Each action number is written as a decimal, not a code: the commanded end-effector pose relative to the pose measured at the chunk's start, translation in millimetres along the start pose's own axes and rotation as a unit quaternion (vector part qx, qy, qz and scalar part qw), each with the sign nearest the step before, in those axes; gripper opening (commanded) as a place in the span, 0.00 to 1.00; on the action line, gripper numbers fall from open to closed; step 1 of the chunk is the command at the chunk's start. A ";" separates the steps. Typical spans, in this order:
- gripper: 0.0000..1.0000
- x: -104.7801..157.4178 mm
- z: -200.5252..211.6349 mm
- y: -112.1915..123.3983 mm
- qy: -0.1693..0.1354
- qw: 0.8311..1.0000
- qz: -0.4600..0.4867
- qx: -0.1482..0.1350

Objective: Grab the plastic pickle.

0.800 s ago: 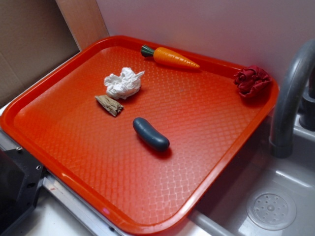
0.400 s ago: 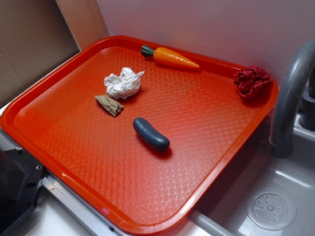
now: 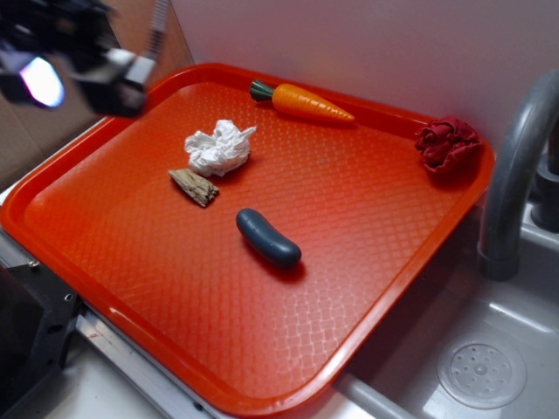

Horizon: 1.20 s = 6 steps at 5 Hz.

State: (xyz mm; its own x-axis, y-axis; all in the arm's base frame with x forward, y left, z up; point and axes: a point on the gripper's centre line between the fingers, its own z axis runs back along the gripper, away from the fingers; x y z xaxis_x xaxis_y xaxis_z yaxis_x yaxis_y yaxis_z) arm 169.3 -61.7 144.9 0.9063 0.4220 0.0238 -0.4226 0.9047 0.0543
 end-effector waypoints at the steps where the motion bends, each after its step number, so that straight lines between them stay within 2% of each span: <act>1: 1.00 5.0 -54.5 -48.8 0.026 0.985 0.169 -0.035; 2: 1.00 32.1 -78.0 -51.2 0.015 0.984 0.175 -0.011; 3: 1.00 30.1 -116.8 -57.6 0.055 0.984 0.171 0.013; 4: 1.00 25.6 -140.7 -59.4 0.074 0.977 0.194 0.037; 5: 0.00 18.8 -127.4 -58.8 0.056 0.976 0.208 0.024; 6: 0.00 22.8 -106.7 -52.4 0.043 0.981 0.189 -0.004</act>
State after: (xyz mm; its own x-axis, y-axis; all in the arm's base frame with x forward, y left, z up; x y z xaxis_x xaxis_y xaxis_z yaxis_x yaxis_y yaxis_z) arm 206.1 -99.5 27.6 0.6922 0.7197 -0.0540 -0.7141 0.6938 0.0929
